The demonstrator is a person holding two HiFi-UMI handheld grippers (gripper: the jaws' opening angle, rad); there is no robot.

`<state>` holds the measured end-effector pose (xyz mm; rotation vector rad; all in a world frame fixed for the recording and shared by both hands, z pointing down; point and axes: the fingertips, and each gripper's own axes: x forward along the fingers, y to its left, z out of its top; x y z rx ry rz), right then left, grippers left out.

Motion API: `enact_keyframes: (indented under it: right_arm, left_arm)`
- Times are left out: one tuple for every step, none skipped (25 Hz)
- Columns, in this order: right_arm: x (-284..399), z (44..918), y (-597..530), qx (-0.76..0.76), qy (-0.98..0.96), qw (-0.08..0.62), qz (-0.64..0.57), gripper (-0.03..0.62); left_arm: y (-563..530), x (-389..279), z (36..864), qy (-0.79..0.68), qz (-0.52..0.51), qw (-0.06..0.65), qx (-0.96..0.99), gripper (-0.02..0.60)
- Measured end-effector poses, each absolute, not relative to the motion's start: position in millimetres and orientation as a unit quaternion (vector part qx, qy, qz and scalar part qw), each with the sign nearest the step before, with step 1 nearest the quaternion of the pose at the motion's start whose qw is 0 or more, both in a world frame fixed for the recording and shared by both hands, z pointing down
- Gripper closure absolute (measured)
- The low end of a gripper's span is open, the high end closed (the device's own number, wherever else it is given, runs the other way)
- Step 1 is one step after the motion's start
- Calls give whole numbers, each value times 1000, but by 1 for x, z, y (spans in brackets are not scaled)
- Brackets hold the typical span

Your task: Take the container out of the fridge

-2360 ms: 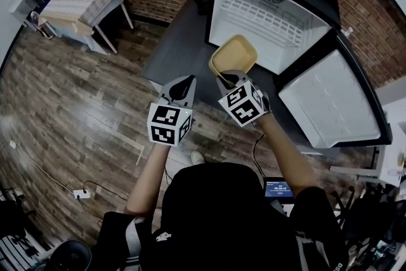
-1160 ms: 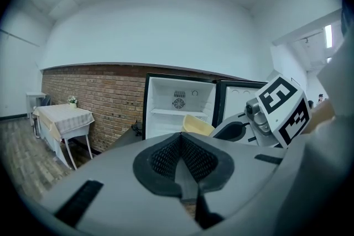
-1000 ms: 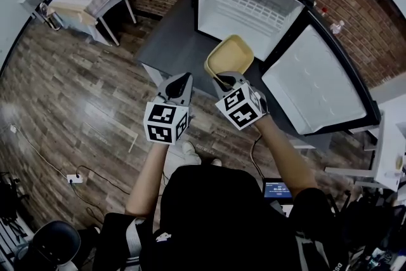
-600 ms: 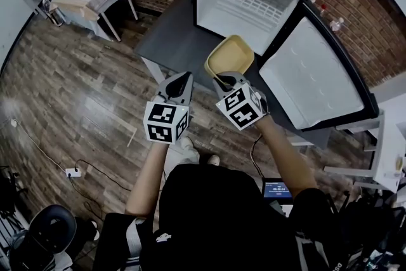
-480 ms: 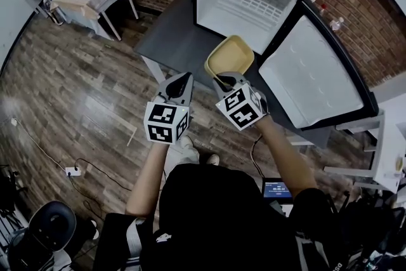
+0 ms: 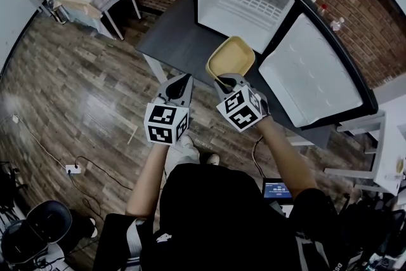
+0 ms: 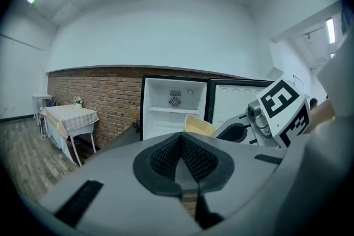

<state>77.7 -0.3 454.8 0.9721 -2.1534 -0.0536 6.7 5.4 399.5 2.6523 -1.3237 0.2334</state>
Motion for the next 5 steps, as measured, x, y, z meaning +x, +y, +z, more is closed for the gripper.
enact_keyframes:
  right_arm:
    - [78, 455, 0, 380, -844, 379, -20, 542]
    - [78, 454, 0, 380, -844, 378, -19, 542]
    - [79, 454, 0, 380, -845, 376, -18, 543]
    - [79, 453, 1, 380, -845, 375, -17, 542]
    - [79, 452, 1, 380, -846, 373, -16, 543]
  left_arm:
    - [6, 7, 400, -444, 78, 84, 889, 568]
    - [6, 7, 400, -444, 78, 85, 888, 568]
    - [7, 8, 401, -444, 78, 85, 888, 568]
    - [7, 8, 401, -445, 79, 86, 888, 568]
    - [7, 9, 401, -445, 79, 86, 888, 568]
